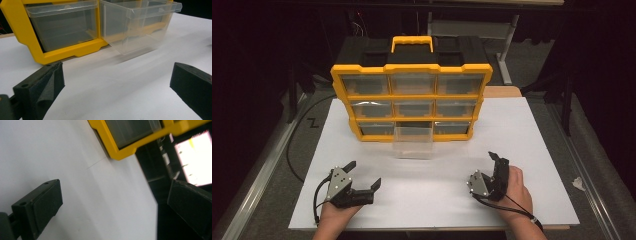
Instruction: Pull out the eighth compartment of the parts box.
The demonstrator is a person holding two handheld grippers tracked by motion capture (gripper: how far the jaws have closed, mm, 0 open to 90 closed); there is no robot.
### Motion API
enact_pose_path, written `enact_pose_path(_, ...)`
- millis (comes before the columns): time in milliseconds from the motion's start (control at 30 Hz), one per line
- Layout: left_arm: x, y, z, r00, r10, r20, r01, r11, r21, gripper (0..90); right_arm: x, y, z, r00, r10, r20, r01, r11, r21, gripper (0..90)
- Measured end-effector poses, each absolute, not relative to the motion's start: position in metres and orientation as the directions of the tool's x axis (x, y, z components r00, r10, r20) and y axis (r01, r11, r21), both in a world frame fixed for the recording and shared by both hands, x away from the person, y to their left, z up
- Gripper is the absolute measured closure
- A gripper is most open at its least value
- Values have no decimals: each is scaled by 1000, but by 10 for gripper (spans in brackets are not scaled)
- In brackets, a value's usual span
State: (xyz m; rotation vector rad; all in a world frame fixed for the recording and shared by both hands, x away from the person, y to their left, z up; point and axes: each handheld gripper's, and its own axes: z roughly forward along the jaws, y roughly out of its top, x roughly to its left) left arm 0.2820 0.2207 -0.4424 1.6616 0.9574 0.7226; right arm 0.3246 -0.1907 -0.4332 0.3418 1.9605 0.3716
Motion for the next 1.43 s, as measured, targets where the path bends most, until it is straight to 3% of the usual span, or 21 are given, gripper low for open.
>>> enact_pose_path(33, 282, 221, -442, 498, 867, 3, 239, -141, 961, 3, 326, -195, -433, -416, 505, -756, 120, 855, 505, 11)
enact_pose_path(67, 282, 222, -442, 497, 868, 1, 240, -138, 961, 3, 325, -196, -434, -422, 541, -727, 146, 833, 534, 12)
enact_pose_path(133, 282, 222, -442, 496, 868, 0, 240, -137, 961, 3, 327, -199, -432, -427, 536, -728, 123, 832, 541, 12)
enact_pose_path(267, 282, 223, -441, 496, 869, -4, 239, -132, 962, 3, 327, -206, -432, -461, 631, -624, 180, 755, 630, 14)
enact_pose_path(500, 282, 224, -440, 491, 871, -7, 235, -125, 964, 3, 324, -220, -431, -493, 779, -388, 259, 557, 789, 14)
enact_pose_path(733, 282, 224, -440, 492, 871, -19, 239, -114, 964, 3, 316, -234, -431, -500, 847, -181, 283, 357, 890, 14)
enact_pose_path(1033, 284, 224, -442, 487, 873, -35, 264, -108, 958, 3, 317, -243, -428, -479, 874, 77, 302, 82, 950, 16)
enact_pose_path(1433, 284, 224, -442, 483, 875, -33, 264, -110, 958, 3, 317, -237, -428, -479, 878, -13, 278, 166, 946, 16)
